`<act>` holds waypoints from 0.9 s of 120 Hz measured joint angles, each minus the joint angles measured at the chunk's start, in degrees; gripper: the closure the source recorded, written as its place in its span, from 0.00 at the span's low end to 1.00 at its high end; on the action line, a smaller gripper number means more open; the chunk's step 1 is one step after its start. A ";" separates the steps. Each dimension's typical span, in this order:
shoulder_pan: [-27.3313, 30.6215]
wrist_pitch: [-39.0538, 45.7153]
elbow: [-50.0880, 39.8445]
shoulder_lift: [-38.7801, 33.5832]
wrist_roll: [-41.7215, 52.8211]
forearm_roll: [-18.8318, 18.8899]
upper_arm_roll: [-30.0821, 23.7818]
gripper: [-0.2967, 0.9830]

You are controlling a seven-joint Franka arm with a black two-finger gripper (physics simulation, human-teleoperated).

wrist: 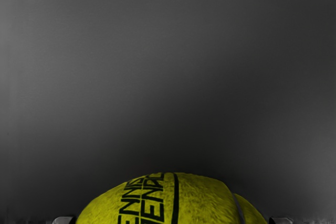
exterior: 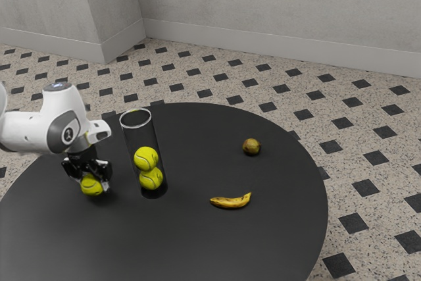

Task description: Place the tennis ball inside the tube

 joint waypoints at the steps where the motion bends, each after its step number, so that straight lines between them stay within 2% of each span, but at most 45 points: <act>1: 0.11 -0.18 -0.02 -0.36 -0.01 0.02 -0.04 0.47; 16: 0.91 -5.07 1.01 -5.68 -0.40 -0.17 -0.29 0.52; 43: 1.55 -21.38 10.60 -13.82 -0.96 -2.23 -1.78 0.54; 61: 1.44 -30.11 15.62 -17.26 -0.90 -3.12 -5.15 0.55; 88: -0.10 -37.13 22.72 -17.52 -0.67 -4.35 -9.84 0.56; 108: -1.07 -39.15 27.03 -13.39 -0.49 -4.99 -12.35 0.56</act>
